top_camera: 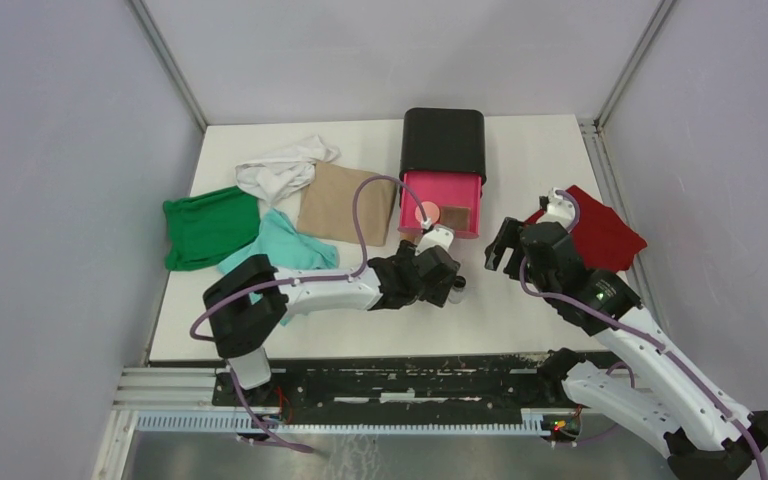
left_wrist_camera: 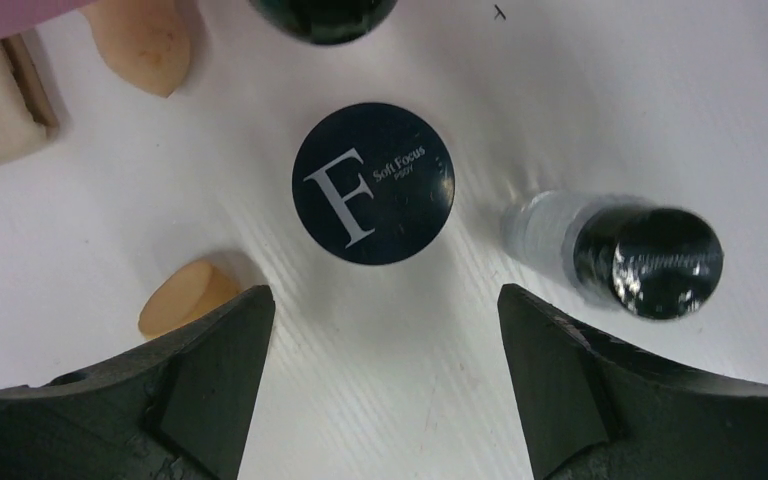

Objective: Organize the makeup

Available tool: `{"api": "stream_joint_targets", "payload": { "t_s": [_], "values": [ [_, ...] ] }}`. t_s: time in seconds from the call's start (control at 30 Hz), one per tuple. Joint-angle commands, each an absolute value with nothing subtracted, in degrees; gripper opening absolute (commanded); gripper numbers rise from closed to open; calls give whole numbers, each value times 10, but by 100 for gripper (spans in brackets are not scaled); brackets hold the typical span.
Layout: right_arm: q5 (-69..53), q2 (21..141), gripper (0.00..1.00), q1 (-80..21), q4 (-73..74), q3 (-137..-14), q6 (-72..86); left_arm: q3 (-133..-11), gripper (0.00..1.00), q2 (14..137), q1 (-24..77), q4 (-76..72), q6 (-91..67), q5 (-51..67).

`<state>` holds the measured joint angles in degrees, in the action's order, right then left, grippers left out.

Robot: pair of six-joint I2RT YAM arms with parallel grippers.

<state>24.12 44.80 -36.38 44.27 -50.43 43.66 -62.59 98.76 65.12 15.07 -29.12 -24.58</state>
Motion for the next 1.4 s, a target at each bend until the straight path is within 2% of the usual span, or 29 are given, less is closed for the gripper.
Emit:
{"api": "stream_joint_targets", "payload": {
  "t_s": [0.0, 0.3, 0.9, 1.1, 1.37],
  "values": [
    [253, 445, 86, -365, 433, -506, 443, -677, 91, 1025, 654, 121, -338, -294],
    [261, 438, 86, -366, 442, -506, 439, -688, 94, 1068, 653, 114, -363, -320],
    [260, 436, 86, -366, 443, -505, 442, -698, 94, 1109, 639, 91, -370, -325],
    [258, 439, 86, -366, 443, -506, 442, -704, 86, 1125, 638, 90, -369, -327],
    [259, 437, 86, -366, 445, -508, 441, -713, 69, 1120, 637, 100, -362, -327]
  ]
}}
